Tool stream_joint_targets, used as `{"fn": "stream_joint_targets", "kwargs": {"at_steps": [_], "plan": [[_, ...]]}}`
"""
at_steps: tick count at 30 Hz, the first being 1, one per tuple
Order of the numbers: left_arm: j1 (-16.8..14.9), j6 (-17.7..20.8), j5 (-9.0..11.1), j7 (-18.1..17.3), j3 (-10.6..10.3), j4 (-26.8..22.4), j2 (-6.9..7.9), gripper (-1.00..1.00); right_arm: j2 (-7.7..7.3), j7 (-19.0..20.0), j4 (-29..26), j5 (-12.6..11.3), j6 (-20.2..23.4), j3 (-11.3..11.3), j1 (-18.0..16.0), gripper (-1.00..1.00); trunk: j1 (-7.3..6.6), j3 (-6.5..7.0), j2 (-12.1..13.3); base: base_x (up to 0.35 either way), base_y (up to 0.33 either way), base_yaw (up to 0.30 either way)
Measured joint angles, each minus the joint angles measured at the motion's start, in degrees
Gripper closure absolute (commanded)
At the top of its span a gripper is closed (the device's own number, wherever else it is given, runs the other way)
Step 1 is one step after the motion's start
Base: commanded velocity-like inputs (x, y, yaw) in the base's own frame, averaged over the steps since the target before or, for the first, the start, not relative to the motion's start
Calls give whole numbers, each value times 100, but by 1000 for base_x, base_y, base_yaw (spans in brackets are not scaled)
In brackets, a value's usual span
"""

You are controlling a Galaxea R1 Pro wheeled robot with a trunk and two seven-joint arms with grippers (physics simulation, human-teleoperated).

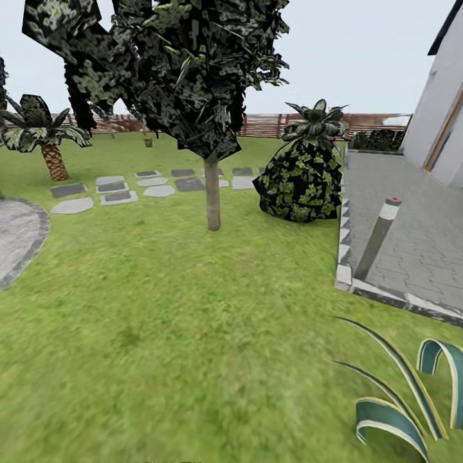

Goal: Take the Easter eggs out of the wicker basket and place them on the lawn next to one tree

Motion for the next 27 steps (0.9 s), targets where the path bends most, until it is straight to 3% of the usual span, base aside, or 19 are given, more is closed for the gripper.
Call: {"fn": "stream_joint_targets", "kwargs": {"at_steps": [7,27], "plan": [[0,0,1,1,4,-1,2,-100,-7,20,0,2,-7,0,0,-100,-1,0,0,28,0,86],[0,0,-5,-7,3,0,10,-100,-8,33,0,3,-8,0,0,-100,-3,0,0,307,0,1]]}}
